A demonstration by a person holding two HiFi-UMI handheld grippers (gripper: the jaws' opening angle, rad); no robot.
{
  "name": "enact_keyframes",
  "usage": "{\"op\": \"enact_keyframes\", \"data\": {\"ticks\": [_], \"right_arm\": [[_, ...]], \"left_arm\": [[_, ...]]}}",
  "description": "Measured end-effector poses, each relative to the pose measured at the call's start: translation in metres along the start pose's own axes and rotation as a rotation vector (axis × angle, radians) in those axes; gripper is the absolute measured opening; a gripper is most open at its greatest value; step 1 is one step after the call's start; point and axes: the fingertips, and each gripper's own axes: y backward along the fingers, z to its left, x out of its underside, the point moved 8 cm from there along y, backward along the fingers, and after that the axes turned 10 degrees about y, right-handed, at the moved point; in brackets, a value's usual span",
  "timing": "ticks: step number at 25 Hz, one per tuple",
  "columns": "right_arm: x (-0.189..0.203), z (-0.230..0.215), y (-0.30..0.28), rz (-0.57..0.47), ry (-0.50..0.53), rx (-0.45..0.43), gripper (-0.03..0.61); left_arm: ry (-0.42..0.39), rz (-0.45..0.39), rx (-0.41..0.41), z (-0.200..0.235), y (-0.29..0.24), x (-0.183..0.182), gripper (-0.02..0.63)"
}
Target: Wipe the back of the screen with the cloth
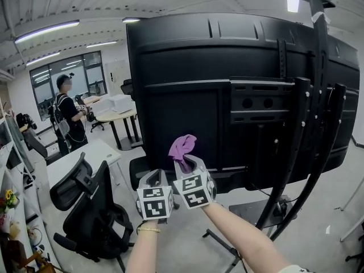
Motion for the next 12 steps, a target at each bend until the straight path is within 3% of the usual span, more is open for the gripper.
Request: {"op": "enact_keyframes", "data": {"ticks": [2,5,9,12], "right_arm": [[-0.008,0.002,-0.004,0.019,0.012,-0.010,0.058],[-0.041,-0.002,0.003,-0.054,0.049,-0.029,0.058],[-0.114,-0.027,-0.005,-0.147,0.069,-0.071,0.058],[-0.144,-0.041,-0.022,-0.098,0.144,-0.137,0.058]], "left_arm": [[0.008,-0.004,-0.003,0.006,0.002,-0.005,0.008],[-0.005,-0.028,-0.001,0.010,0.004,-0.023,0.008],[-0.069,-0.067,-0.009,0.017,-0.005,-0.081,0.008],[-0.046,-0.101,0.020,0.020,-0.003,-0.120,0.008]]}}
